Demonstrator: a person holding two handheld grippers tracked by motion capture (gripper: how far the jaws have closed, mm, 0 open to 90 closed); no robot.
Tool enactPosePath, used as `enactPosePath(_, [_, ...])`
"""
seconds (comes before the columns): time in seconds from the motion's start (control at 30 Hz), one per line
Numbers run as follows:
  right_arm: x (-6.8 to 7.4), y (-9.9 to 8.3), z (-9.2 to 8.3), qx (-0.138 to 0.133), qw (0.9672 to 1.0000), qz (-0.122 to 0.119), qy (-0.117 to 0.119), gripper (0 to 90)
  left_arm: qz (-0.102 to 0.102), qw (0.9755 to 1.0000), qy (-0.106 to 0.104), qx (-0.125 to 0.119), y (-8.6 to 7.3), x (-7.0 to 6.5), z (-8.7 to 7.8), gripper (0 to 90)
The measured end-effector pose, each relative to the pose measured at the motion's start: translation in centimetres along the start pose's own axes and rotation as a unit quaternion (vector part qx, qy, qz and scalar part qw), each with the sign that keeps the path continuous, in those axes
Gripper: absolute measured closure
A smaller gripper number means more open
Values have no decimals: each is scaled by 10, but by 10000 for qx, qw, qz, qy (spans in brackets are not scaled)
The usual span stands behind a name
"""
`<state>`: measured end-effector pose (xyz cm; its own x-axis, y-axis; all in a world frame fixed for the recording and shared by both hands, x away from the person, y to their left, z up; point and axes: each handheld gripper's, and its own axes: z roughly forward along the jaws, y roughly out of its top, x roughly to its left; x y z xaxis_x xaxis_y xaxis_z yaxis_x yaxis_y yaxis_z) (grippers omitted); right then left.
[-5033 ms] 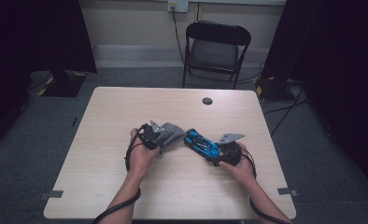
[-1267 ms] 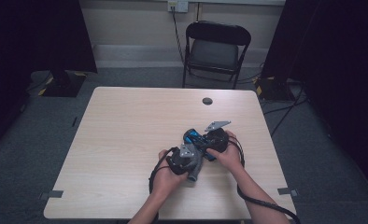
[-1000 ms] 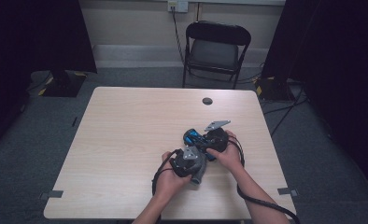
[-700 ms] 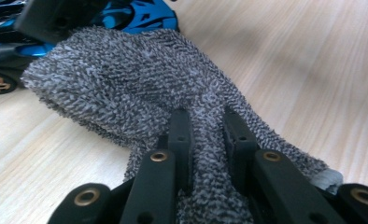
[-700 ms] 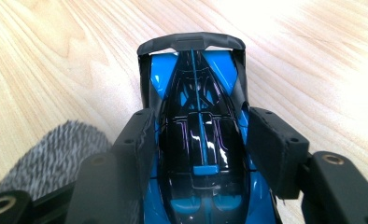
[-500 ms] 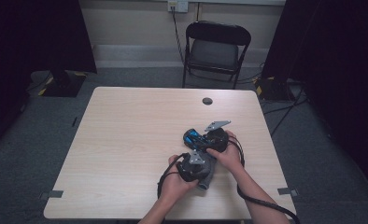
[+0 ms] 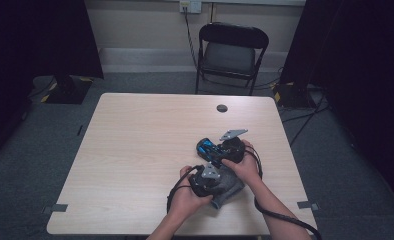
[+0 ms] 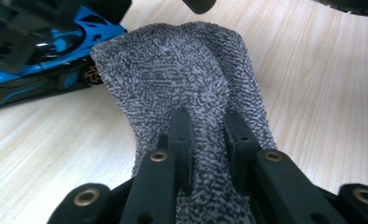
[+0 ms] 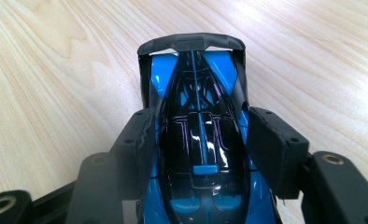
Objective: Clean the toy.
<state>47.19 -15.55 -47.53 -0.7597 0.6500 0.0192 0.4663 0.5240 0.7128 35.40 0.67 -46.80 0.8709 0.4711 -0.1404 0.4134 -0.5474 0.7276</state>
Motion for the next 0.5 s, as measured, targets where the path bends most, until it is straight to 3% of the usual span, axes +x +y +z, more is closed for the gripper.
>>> enactPosePath(0.3, [1,0,0,7,10000,-1,-8,431,-97,9995,269,-136,-1,21,-36,760])
enactPosePath(0.5, [1,0,0,11,10000,-20,-25,431,-288,9962,700,-435,-4,42,-65,758])
